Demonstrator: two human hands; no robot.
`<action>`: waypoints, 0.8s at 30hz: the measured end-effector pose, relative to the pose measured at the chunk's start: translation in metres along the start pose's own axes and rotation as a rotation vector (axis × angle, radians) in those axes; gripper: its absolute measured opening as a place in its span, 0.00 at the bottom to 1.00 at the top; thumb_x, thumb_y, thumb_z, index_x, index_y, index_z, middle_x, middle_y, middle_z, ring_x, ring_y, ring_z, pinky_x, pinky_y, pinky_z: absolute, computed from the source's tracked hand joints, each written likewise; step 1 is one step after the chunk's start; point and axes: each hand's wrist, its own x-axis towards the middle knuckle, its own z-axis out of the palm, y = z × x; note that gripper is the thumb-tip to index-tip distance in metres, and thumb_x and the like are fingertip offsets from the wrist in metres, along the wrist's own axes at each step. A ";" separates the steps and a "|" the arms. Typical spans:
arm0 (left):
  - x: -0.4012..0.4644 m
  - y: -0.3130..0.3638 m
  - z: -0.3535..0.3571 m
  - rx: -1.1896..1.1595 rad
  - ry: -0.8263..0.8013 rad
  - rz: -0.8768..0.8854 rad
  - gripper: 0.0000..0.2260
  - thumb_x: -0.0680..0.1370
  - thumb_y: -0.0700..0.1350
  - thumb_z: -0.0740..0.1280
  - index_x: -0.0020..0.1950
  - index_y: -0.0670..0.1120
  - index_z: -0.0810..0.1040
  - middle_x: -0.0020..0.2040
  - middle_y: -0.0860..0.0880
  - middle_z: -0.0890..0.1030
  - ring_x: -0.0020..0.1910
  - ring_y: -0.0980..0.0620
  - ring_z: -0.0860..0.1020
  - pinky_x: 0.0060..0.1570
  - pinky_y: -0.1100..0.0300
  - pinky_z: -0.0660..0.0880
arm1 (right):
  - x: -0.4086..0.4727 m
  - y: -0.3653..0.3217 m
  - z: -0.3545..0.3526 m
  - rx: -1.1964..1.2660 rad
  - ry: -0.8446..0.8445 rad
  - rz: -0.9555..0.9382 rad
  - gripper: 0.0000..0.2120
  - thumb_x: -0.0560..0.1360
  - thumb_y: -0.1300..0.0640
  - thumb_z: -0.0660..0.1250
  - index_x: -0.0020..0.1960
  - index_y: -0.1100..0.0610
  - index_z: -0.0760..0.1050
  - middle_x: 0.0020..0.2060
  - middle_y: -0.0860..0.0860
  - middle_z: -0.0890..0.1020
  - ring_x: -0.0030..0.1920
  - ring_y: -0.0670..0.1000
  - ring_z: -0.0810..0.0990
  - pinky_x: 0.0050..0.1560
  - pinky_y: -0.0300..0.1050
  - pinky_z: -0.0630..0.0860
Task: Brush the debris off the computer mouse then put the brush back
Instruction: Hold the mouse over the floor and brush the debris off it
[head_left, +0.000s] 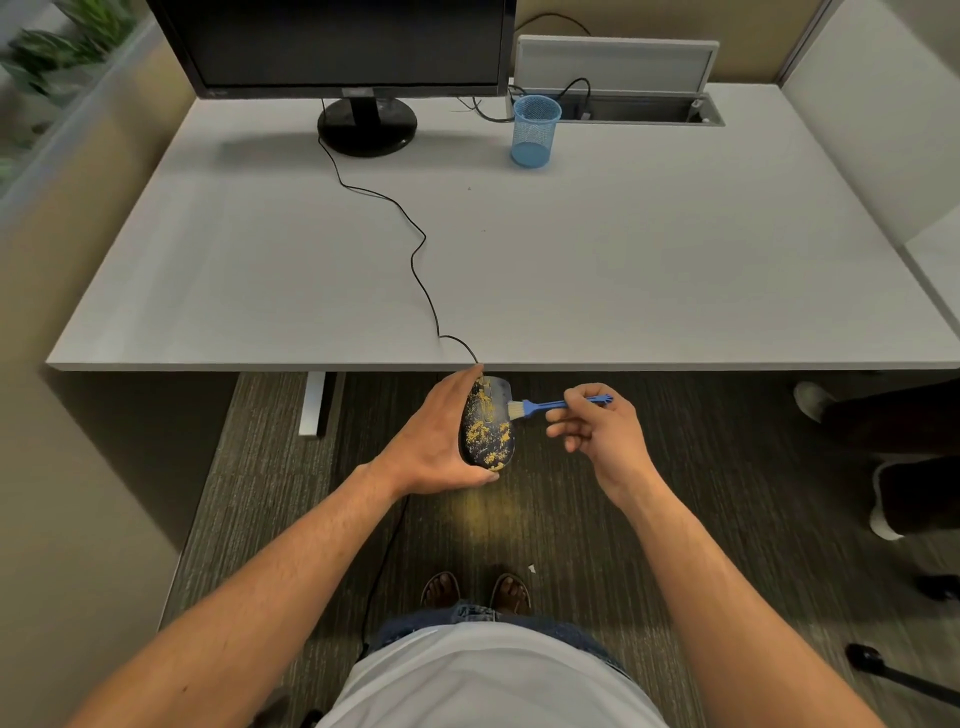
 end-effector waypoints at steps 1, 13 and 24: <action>0.000 -0.001 0.000 -0.001 -0.001 -0.001 0.56 0.63 0.59 0.80 0.80 0.53 0.47 0.78 0.49 0.57 0.76 0.51 0.59 0.71 0.58 0.58 | 0.001 -0.001 -0.002 0.007 0.010 -0.004 0.05 0.82 0.59 0.64 0.55 0.60 0.76 0.38 0.56 0.86 0.35 0.50 0.83 0.32 0.38 0.76; 0.003 0.000 -0.002 -0.006 0.003 0.003 0.56 0.63 0.60 0.80 0.80 0.53 0.47 0.77 0.49 0.58 0.73 0.57 0.57 0.70 0.59 0.57 | 0.003 -0.003 -0.001 0.001 0.030 -0.015 0.04 0.83 0.60 0.64 0.54 0.60 0.76 0.38 0.56 0.85 0.35 0.50 0.83 0.31 0.38 0.75; 0.002 0.002 -0.001 -0.006 -0.006 -0.003 0.56 0.63 0.59 0.80 0.80 0.53 0.48 0.78 0.50 0.57 0.75 0.53 0.58 0.71 0.59 0.57 | 0.004 0.003 0.005 0.022 0.024 -0.011 0.04 0.83 0.59 0.64 0.55 0.59 0.75 0.38 0.55 0.85 0.34 0.50 0.83 0.30 0.38 0.75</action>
